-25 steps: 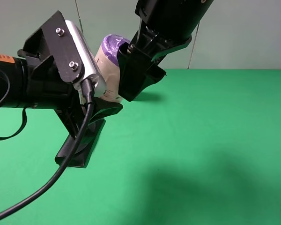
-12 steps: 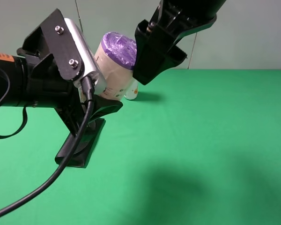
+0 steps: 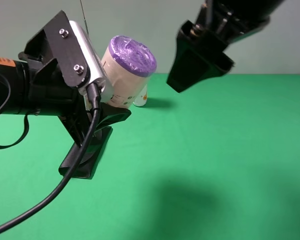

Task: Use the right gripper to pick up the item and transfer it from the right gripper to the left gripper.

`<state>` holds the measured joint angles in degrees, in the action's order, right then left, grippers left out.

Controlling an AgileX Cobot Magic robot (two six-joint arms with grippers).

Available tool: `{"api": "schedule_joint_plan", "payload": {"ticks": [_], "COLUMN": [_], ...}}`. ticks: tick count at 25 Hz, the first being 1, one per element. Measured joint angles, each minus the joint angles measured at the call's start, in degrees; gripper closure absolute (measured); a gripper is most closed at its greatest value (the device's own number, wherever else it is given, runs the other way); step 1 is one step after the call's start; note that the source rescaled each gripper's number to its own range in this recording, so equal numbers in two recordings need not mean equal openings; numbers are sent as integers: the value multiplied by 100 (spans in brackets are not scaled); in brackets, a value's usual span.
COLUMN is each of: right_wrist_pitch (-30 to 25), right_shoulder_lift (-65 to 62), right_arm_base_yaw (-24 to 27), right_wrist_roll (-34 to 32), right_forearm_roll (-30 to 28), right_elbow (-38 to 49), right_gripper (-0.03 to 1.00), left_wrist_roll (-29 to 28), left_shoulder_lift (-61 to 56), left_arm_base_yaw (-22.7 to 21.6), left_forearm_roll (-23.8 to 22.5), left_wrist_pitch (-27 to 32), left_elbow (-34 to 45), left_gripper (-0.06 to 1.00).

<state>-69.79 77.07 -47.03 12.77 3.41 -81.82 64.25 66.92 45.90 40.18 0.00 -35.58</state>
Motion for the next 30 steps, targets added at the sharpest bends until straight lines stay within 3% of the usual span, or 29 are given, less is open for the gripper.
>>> {"api": "schedule_joint_plan", "payload": {"ticks": [8, 20, 30], "right_wrist_pitch": [-5, 20, 550], "right_shoulder_lift": [-1161, -3583, -5570], "right_arm_base_yaw": [0, 0, 0], "right_wrist_roll": [-417, -733, -937], "right_forearm_roll": [-89, -94, -94], "right_elbow": [926, 3243, 4712], "right_gripper": [-3, -3, -3], "left_wrist_roll": [0, 0, 0], "left_shoulder_lift": [0, 0, 0], "left_arm_base_yaw": [0, 0, 0], "left_forearm_roll": [0, 0, 0], "left_wrist_pitch": [0, 57, 148], "left_elbow": [0, 0, 0], "left_gripper": [94, 94, 94]}}
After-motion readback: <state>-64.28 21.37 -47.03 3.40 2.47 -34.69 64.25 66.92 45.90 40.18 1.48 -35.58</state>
